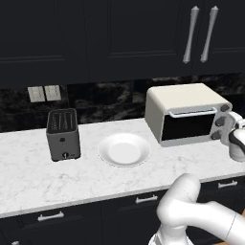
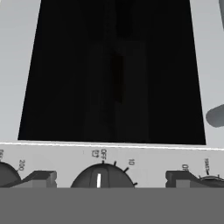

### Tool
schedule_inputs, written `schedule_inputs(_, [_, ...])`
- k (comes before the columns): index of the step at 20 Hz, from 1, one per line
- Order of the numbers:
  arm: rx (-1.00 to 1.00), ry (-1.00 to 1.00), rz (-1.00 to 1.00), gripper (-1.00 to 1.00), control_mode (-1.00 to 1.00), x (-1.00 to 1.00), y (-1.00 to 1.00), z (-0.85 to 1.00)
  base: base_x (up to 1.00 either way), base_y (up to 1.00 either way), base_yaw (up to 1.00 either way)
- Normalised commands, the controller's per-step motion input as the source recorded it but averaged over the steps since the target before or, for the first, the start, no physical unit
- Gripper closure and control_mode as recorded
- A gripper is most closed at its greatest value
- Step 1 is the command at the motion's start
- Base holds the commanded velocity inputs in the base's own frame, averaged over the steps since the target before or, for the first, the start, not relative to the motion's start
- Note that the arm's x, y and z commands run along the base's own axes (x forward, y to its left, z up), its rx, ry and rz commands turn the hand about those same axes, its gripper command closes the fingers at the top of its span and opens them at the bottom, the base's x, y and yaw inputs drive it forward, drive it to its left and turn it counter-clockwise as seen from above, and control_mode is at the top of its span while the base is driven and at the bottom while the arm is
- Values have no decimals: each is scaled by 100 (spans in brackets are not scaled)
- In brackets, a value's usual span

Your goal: Pick up the kebab skewer and baguette bread, and place them inside the toaster oven. Close the toaster oven door and start by setting the timer.

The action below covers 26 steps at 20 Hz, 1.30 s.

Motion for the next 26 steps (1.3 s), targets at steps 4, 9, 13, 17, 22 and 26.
schedule_inputs(4, [-2, -1, 0, -100, -100, 21, 0, -1, 0, 0, 0])
schedule_inputs(9, [-2, -1, 0, -100, -100, 9, -7, -6, 0, 0, 0])
schedule_inputs(13, [-3, -2, 0, -100, -100, 2, -13, -8, 0, 0, 0])
schedule_inputs(17, [-3, -3, 0, -100, -100, 2, -10, -8, 0, 0, 0])
schedule_inputs(22, [-3, -6, 0, -100, -100, 0, -1, -1, 0, 0, 0])
schedule_inputs(26, [-2, -7, 0, -100, -100, 0, 0, 0, 0, 0, 0])
